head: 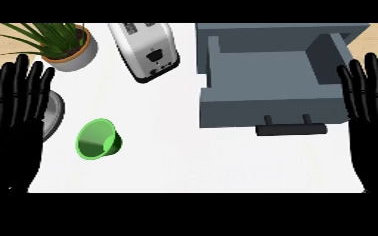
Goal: Pick up the cup, place it into the drawer and close the drawer
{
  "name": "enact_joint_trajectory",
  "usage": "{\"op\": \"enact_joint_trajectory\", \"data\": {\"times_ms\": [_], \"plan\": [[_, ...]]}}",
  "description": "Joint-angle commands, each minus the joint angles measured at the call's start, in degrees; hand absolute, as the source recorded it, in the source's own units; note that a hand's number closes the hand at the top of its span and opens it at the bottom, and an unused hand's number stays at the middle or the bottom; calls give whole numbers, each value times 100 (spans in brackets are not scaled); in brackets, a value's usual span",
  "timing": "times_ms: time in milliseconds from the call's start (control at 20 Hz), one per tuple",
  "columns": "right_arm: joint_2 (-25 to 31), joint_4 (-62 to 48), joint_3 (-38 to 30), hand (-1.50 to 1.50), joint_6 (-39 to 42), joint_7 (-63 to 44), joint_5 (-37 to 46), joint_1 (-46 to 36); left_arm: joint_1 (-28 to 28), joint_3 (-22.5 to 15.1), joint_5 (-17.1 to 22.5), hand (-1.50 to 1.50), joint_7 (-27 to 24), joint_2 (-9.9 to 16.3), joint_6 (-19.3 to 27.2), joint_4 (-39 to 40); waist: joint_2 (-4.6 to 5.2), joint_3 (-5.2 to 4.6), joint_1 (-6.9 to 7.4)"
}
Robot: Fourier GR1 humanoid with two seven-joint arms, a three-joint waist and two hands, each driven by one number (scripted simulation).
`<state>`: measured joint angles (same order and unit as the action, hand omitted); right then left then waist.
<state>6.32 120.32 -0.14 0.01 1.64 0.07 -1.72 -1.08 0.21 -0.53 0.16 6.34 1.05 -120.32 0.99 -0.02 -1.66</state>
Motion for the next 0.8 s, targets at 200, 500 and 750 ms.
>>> {"op": "enact_joint_trajectory", "data": {"times_ms": [200,500,750], "plan": [[29,-3,-149,-150,66,-87,-179,1,285,209,2047,-150,-293,866,-2065,-42,-114,-9,218],[355,-465,49,-150,696,-555,-492,26,384,853,3639,-150,443,1077,-2449,1173,-88,-1,183],[297,-552,-35,-150,715,-681,-503,-202,305,1135,3552,-150,77,1273,-3203,2188,-99,1,166]]}}
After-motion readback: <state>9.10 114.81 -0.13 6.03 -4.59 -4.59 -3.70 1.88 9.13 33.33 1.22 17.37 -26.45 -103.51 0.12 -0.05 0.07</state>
